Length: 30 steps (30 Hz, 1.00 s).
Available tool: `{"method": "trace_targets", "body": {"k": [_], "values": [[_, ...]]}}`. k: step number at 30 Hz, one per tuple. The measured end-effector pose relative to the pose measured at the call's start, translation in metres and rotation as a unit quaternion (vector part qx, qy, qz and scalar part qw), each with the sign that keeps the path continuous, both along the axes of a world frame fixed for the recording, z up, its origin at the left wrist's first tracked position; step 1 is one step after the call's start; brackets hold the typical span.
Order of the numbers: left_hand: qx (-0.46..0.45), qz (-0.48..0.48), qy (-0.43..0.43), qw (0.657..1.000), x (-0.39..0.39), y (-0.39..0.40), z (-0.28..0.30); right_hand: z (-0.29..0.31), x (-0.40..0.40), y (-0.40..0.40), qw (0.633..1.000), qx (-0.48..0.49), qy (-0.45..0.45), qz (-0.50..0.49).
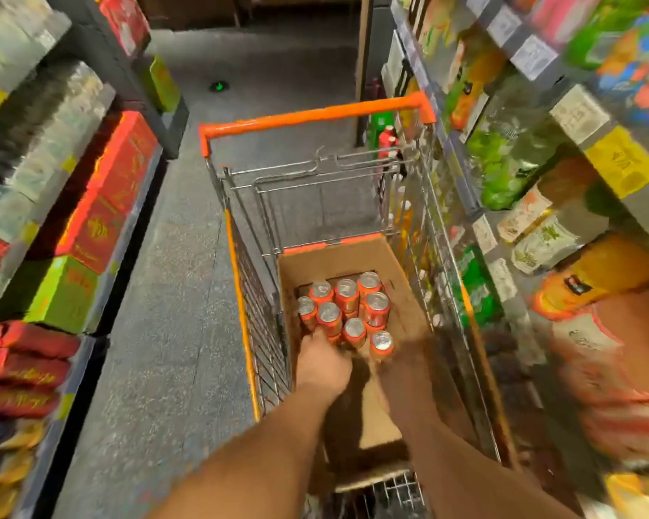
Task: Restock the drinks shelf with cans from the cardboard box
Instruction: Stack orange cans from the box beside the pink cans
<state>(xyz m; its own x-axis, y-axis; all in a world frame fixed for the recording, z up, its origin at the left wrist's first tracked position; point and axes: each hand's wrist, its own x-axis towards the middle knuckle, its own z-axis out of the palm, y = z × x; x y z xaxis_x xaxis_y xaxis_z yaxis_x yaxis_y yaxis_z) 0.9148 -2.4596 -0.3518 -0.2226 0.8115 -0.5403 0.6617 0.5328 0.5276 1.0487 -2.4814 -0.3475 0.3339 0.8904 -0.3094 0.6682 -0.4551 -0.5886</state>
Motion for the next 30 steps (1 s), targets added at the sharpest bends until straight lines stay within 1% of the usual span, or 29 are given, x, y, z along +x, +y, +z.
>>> {"method": "trace_targets", "body": {"k": [1,3,5,6,8,9,10,12,14,17,19,20,23,25,30], "values": [[-0.012,0.015,0.000,1.000,0.003,0.012,-0.016,-0.019,-0.003,0.015,1.000,0.012,0.003,0.002],[-0.029,0.024,0.010,0.999,0.008,0.038,-0.050,-0.060,-0.007,0.045,0.999,0.008,0.046,-0.015],[-0.057,0.035,0.025,0.997,0.011,0.061,-0.081,-0.097,-0.007,0.071,0.992,0.033,0.125,-0.013],[-0.065,0.043,0.028,0.997,0.012,0.071,-0.096,-0.101,-0.005,0.083,0.989,0.022,0.143,-0.026],[-0.071,0.039,0.049,0.996,0.013,0.087,-0.124,-0.131,-0.003,0.103,0.995,-0.027,0.081,-0.055],[-0.075,0.029,0.063,0.995,0.013,0.092,-0.134,-0.142,-0.004,0.112,0.991,-0.074,0.095,-0.063],[-0.080,0.020,0.076,0.994,0.013,0.096,-0.145,-0.163,-0.007,0.118,0.987,-0.092,0.109,-0.070],[-0.091,0.009,0.095,0.991,0.016,0.100,-0.159,-0.198,-0.014,0.129,0.984,-0.107,0.106,-0.096],[-0.089,-0.005,0.113,0.990,0.018,0.103,-0.166,-0.219,-0.023,0.141,0.981,-0.111,0.068,-0.145],[-0.080,0.004,0.124,0.989,0.020,0.110,-0.175,-0.213,-0.033,0.154,0.977,-0.089,0.021,-0.194],[-0.082,0.021,0.124,0.989,0.021,0.115,-0.180,-0.210,-0.034,0.160,0.972,-0.085,0.013,-0.220],[-0.078,0.028,0.126,0.989,0.022,0.117,-0.182,-0.217,-0.034,0.163,0.970,-0.087,0.011,-0.225],[-0.062,0.046,0.131,0.988,0.027,0.118,-0.183,-0.218,-0.035,0.163,0.970,-0.098,-0.005,-0.224],[-0.059,0.057,0.120,0.989,0.028,0.117,-0.182,-0.219,-0.033,0.160,0.973,-0.074,-0.011,-0.218],[-0.058,0.033,0.114,0.991,0.023,0.107,-0.172,-0.202,-0.026,0.134,0.982,-0.043,0.012,-0.186]]}}
